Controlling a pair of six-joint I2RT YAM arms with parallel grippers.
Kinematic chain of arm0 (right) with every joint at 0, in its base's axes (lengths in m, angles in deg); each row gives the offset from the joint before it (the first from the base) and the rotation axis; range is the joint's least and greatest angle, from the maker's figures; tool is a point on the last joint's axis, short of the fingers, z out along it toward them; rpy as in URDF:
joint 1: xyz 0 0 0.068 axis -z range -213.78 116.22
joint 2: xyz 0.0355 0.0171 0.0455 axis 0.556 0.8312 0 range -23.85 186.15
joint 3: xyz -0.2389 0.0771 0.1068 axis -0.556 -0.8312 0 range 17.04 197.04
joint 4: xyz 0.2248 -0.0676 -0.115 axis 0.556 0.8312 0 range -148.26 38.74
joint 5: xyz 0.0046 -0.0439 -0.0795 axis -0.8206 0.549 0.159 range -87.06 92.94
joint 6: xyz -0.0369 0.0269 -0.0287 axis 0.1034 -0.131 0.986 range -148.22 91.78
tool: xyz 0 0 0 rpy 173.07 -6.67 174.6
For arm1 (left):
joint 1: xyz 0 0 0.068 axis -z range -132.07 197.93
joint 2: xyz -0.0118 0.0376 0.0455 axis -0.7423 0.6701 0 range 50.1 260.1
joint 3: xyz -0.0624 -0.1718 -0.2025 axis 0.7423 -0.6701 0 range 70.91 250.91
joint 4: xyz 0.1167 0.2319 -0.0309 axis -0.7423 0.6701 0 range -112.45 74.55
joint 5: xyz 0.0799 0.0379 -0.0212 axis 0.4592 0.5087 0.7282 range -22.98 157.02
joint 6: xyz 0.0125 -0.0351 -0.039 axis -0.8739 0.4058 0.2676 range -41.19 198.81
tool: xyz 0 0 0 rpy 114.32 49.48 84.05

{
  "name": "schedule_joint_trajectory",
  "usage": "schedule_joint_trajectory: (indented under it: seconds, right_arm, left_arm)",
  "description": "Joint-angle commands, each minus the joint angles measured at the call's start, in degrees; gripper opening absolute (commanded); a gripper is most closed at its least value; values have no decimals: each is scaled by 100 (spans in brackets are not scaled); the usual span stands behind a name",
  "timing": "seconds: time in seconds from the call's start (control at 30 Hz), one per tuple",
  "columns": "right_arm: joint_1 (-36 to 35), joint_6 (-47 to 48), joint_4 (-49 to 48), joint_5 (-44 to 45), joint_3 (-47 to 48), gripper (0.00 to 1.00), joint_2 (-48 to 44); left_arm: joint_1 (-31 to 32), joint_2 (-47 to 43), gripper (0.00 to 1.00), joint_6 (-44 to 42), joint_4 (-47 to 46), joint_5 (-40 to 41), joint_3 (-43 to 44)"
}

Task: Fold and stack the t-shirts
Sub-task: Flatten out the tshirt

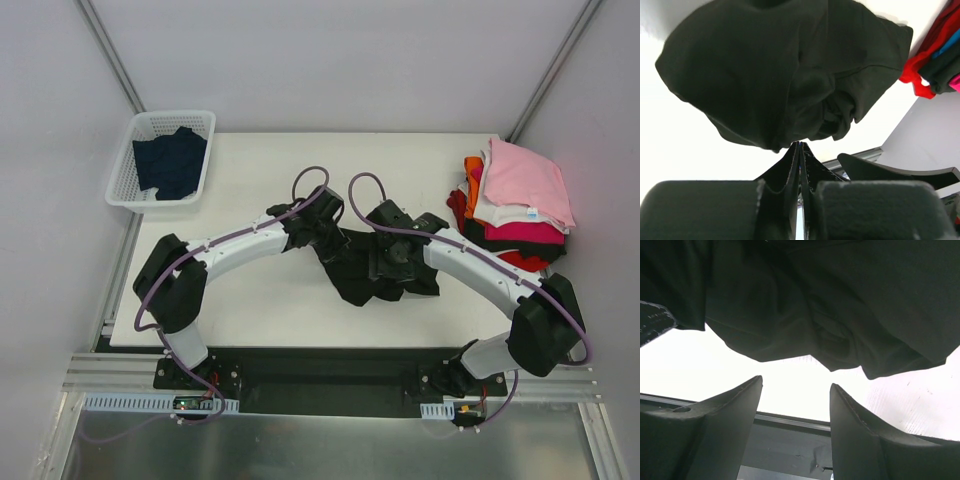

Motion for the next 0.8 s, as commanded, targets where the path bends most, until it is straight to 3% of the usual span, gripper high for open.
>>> schedule_joint_trajectory:
  seconds: [0.0,0.57,0.6,0.63,0.73,0.77]
  right_arm:
    - [-29,48,26,155,-43,60,-118]
    - [94,268,-44,129,177,59,58]
    - [85,277,-79,111,177,59,67]
    - [94,277,-88,120,186,59,75]
    - [94,277,-114,111,151,59,102]
    - [94,268,-123,111,125,59,102]
  left_arm:
    - [15,-107,0,19,8,17,165]
    - [-29,-283,0,-377,333,333,850]
    - [-21,-274,5,-360,351,307,833]
    - [-21,-239,21,-342,368,229,781]
    - [-21,-204,50,-175,368,96,491]
    - [-21,-195,55,-149,360,79,395]
